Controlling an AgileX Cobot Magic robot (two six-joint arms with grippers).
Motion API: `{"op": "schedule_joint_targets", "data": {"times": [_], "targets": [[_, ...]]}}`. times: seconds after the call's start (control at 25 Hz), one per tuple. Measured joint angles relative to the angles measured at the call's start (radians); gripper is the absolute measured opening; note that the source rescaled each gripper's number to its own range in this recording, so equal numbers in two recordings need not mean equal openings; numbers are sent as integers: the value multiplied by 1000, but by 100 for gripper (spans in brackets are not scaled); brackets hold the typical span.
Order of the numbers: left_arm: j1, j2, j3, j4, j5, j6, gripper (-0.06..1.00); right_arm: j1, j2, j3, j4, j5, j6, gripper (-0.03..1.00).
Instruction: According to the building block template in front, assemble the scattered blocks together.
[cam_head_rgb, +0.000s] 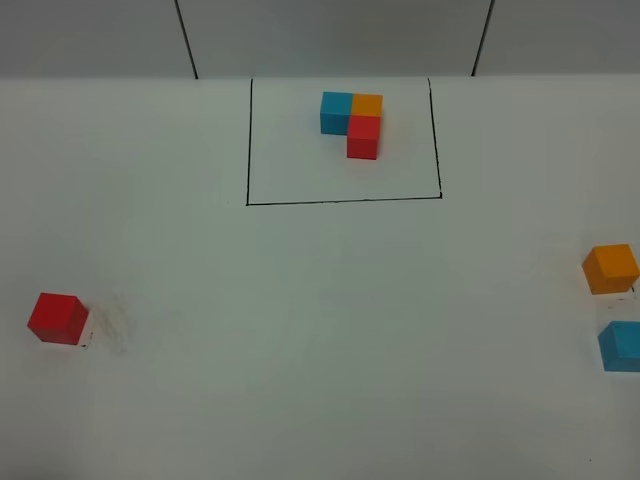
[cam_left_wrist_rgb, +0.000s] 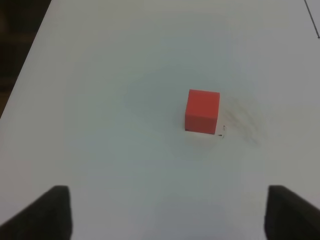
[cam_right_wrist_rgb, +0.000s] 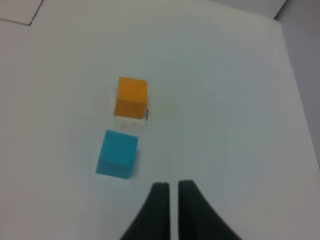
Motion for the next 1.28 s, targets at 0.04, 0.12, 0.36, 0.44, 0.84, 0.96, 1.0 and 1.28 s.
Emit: {"op": "schedule_joint_targets", "data": {"times": [0.04,0.12,0.36,0.44,0.84,0.96,1.0,1.28], "targets": [[0,0,0,2,0,0,95,0,0,0,0,0,0,0],[0,0,0,7,-1,-11,100,0,0,0,0,0,0,0],[0,0,0,56,-6,-78,95,0,0,0,0,0,0,0],[0,1,0,59,-7,-81,91,0,0,0,0,0,0,0],[0,273,-51,28,-52,-70,87,0,0,0,0,0,1,0],[0,408,-96,-11,-105,-41,87,0,0,0,0,0,1,0],[0,445,-107,-25,-120,-39,87,0,0,0,0,0,1,0],[0,723,-122,-67,-249,-33,87,0,0,0,0,0,1,0]]}}
